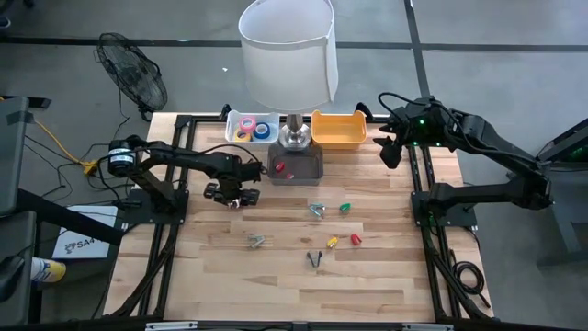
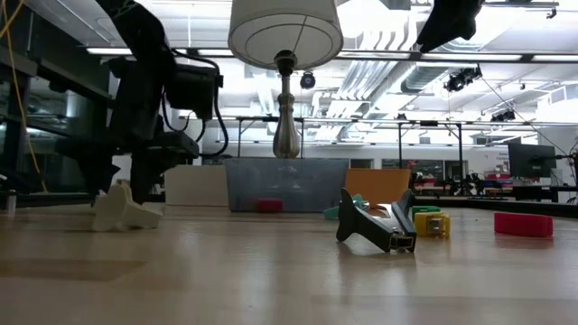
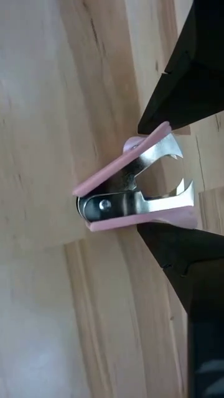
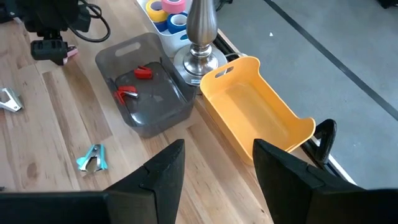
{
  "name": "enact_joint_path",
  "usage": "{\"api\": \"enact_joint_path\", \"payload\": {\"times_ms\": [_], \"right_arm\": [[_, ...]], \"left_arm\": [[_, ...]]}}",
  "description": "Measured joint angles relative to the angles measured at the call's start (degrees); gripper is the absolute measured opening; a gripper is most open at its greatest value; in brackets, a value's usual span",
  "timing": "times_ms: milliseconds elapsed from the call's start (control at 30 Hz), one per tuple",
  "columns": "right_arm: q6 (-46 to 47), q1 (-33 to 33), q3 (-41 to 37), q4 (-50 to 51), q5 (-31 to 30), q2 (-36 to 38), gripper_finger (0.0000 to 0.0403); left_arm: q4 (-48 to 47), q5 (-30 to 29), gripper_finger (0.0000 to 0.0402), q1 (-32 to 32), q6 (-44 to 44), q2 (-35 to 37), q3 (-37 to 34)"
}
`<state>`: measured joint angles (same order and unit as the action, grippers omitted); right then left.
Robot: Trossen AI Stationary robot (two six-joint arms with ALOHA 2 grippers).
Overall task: Pick and place Stapler, Stapler remover, tape
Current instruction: Put the pink staple remover into the yellow bin
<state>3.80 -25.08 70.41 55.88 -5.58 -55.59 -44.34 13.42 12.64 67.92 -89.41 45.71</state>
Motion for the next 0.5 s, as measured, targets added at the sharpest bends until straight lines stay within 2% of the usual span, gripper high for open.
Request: {"api": "enact_joint_path", "payload": {"times_ms": [133,500], "right_arm": [[0.20,-0.02,0.00,0.00,0.00,0.00,0.0181],[0.23,-0.02,0.00,0.00,0.00,0.00,0.0181]], "left_arm": [[-0.76,0.19,0.0226,0.00,-0.60,0.00,-0.02],[-1.26,-0.56,0.0133,0.04,-2.69,0.00,-0.02]]}}
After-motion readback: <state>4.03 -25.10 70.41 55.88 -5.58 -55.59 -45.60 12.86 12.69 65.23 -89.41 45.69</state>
